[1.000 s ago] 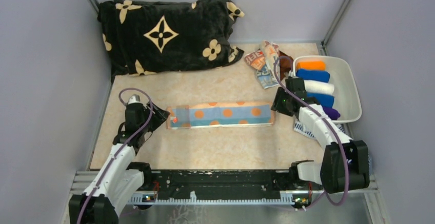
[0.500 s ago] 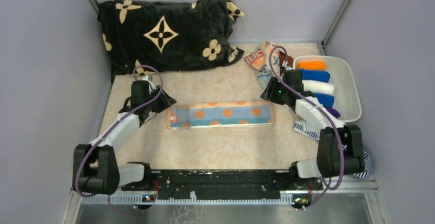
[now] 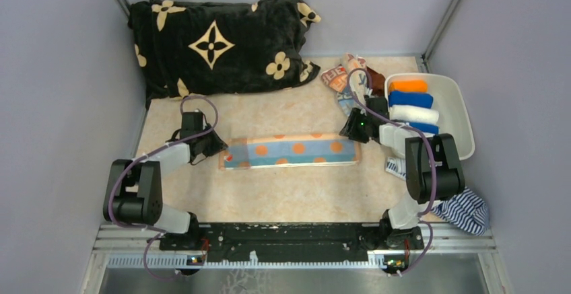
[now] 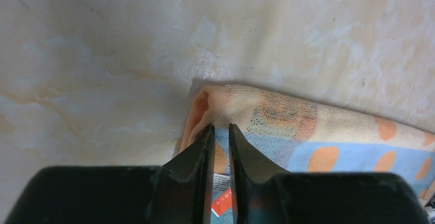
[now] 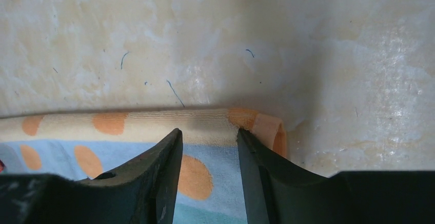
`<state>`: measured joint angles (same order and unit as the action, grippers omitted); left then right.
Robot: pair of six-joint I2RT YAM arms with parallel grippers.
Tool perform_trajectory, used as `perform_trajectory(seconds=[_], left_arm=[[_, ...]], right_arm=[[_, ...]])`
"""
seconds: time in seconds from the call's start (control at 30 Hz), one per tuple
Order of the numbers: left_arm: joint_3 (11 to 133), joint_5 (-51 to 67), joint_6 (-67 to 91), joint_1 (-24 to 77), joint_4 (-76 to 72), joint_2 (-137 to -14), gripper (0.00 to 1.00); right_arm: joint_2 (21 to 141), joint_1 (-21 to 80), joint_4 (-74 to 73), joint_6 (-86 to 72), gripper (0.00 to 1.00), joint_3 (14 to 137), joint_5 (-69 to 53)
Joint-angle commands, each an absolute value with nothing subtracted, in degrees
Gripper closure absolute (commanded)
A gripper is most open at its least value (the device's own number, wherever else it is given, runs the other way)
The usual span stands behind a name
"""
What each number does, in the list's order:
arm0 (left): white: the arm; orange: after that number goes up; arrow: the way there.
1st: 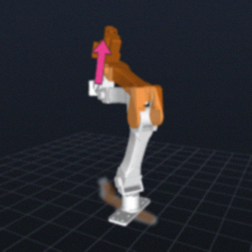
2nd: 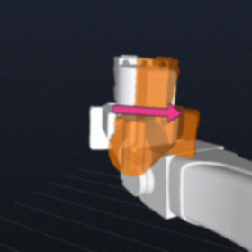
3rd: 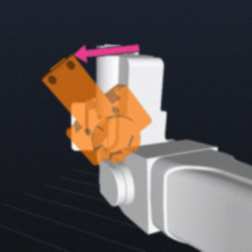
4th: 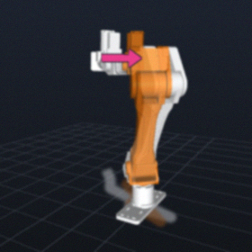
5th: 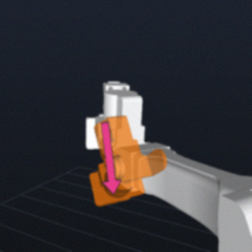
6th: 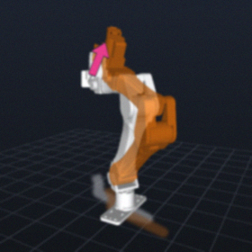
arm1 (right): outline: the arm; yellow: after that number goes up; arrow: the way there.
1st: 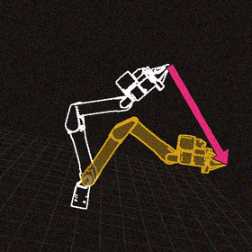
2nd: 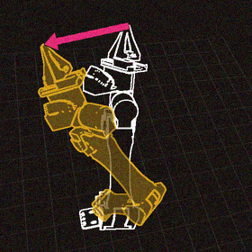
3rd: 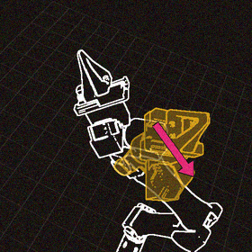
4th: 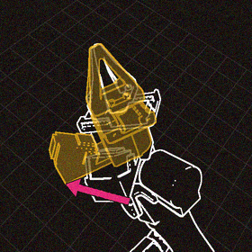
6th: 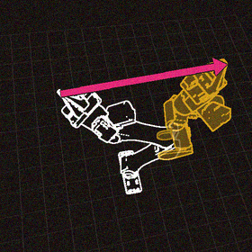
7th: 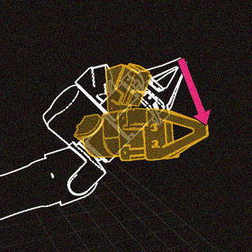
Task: Roll the towels
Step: Fold the towel at the center of the board.
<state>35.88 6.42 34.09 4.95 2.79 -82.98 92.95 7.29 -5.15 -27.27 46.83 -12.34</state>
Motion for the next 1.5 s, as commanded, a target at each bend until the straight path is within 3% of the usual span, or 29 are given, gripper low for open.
perform_trajectory(seconds=[0.0, 0.47, 0.83, 0.97, 1.13, 1.23, 1.47], left_arm=[[34.33, 0.27, 34.69, 4.07, 2.30, -83.96, 0.78], [32.32, 3.10, 34.39, 4.40, 2.16, -80.09, 0.74], [31.15, -2.39, 34.39, 4.32, 3.62, -79.59, 0.74], [31.18, -0.87, 34.37, 4.41, 3.86, -78.92, 0.70], [33.16, 4.11, 33.74, 4.45, 5.25, -76.27, 0.56], [35.28, 5.50, 32.70, 4.42, 7.50, -73.76, 0.48], [36.02, 5.20, 30.45, 4.39, 11.70, -67.46, 0.35]], right_arm=[[93.80, 6.14, -2.95, -27.45, 0.56, 44.82, -9.23], [79.42, 6.24, -6.43, -27.93, 0.55, 39.06, -21.23], [79.01, 5.60, -13.37, -27.63, 0.55, 33.06, -5.40], [75.34, 5.67, -13.24, -26.10, 0.55, 33.56, -5.89], [70.99, 7.92, -15.72, -23.31, 0.53, 37.96, -7.19], [71.10, 9.81, -19.31, -22.14, 0.52, 42.31, -1.64], [80.94, 12.23, -25.43, -19.94, 0.53, 49.08, 5.83]])
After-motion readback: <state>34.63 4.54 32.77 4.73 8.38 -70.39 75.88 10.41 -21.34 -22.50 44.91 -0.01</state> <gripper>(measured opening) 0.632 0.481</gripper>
